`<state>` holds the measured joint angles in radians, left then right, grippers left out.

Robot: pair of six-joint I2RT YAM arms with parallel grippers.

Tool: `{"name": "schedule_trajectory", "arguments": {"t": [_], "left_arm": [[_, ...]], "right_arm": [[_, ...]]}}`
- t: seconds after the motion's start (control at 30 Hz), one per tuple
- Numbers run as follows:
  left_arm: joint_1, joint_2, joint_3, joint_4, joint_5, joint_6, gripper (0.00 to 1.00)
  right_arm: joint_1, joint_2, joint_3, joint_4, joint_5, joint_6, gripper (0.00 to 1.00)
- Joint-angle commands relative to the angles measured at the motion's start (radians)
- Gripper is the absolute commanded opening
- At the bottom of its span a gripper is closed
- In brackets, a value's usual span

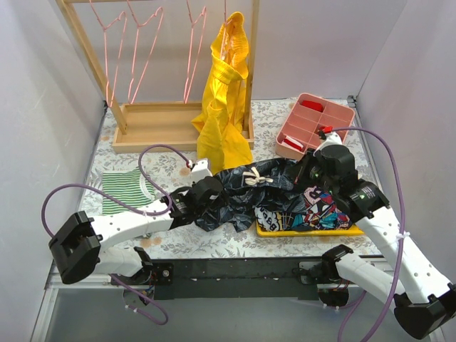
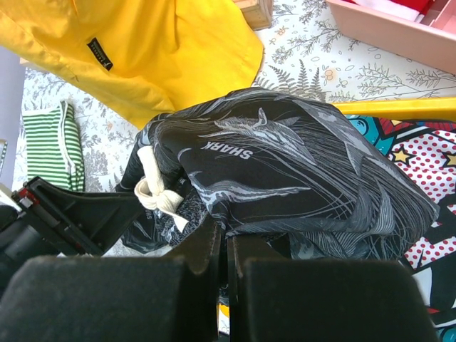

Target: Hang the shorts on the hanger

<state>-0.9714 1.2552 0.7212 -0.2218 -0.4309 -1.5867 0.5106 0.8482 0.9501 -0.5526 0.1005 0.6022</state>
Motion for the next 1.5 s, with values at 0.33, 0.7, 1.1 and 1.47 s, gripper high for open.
{"name": "schedule_trajectory", "arguments": {"t": [0.33, 0.7, 1.1, 1.47], "left_arm": [[0.019, 0.061, 0.003, 0.114, 0.087, 0.019, 0.47], [0.02, -0.022, -0.08, 0.208, 0.133, -0.03, 0.56], [0.057, -0.02, -0.077, 0.174, 0.127, -0.088, 0.58], [0.054, 0.013, -0.094, 0.193, 0.172, -0.061, 0.45]], "right_arm": [[-0.004, -0.063, 0.022, -0.043, 0.018, -0.002, 0.01], [-0.004, -0.074, 0.018, -0.049, 0.021, -0.004, 0.01], [-0.004, -0.084, 0.009, -0.061, 0.033, -0.005, 0.01], [-0.004, -0.083, 0.015, -0.063, 0.036, -0.004, 0.01]]}}
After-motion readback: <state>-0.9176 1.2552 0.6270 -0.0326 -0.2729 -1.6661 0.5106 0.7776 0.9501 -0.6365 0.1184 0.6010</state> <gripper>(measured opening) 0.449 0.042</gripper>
